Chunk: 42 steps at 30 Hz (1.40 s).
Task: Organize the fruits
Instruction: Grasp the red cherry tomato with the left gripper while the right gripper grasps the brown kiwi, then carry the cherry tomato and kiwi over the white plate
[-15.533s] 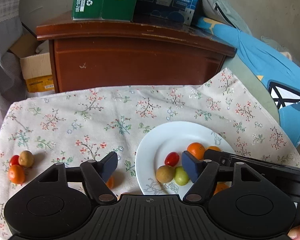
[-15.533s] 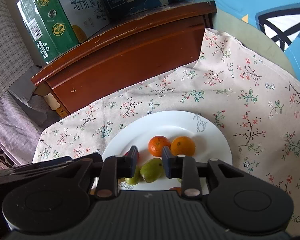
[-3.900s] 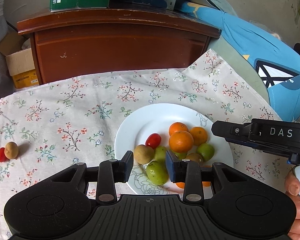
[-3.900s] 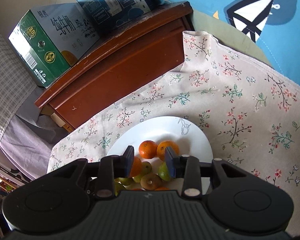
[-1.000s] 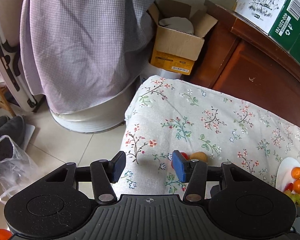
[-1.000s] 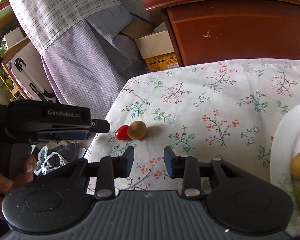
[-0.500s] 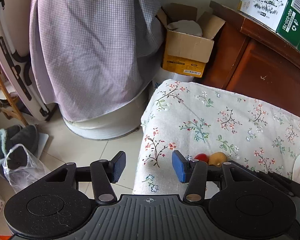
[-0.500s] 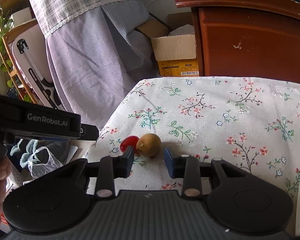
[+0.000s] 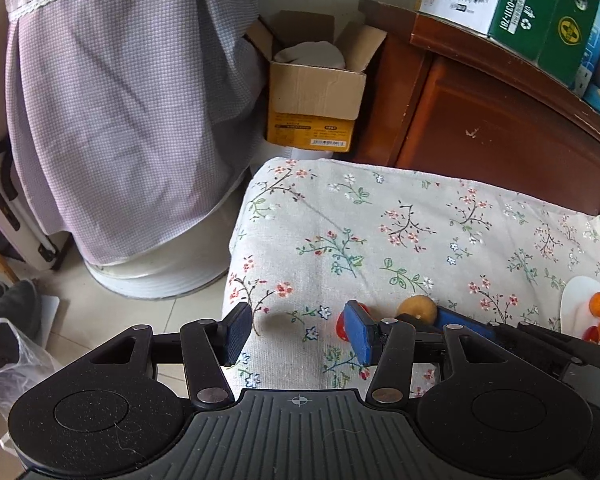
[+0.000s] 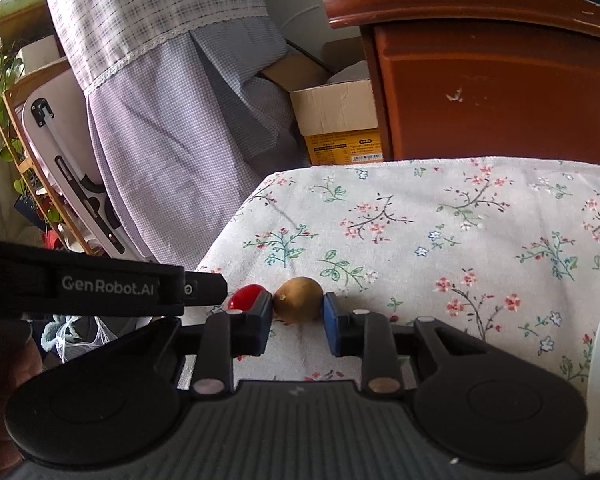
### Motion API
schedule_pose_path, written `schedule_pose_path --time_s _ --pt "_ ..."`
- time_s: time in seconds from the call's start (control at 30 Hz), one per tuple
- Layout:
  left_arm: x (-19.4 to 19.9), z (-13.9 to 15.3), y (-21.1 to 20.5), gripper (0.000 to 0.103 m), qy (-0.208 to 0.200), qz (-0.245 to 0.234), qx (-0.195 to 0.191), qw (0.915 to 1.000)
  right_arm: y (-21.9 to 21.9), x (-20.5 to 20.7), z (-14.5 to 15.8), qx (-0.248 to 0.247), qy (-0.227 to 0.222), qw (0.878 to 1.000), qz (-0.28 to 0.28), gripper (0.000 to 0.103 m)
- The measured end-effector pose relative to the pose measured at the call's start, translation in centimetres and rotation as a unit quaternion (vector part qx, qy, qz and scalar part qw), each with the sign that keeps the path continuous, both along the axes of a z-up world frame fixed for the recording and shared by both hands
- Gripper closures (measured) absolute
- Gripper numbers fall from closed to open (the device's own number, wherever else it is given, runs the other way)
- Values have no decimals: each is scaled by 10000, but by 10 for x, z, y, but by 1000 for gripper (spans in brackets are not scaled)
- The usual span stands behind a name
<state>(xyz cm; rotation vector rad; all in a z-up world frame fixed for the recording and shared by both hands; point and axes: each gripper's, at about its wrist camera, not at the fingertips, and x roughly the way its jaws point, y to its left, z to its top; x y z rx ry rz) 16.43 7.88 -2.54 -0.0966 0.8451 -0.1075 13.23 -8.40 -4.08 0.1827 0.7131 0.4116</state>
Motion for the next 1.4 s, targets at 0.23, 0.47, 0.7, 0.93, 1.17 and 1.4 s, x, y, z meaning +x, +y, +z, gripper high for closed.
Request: schedule_pose_path --time_s 0.23,0.47,0.7,0.93,1.17,1.4 --pt "-1 -12 -18 61 -94 -478 -48 9988 -41 -14 -2 162 192 9986 -457 76" --pt "-4 -16 -27 70 -202 -666 91 9975 -51 -21 -4 233 197 9979 -563 76" --pt "-4 -16 -32 85 -176 -700 -58 9974 -52 -23 -4 246 202 9977 -599 76" --pt "-7 -10 -40 87 -195 -749 -203 9968 -60 -28 2 279 224 9967 -722 76" --pt "-21 16 -60 87 -470 -1018 -485 9925 -81 -43 26 209 128 9958 -878 76" --pt "-39 37 -87 87 -656 -1354 -643 9865 -114 -68 55 1 69 9945 -1046 76"
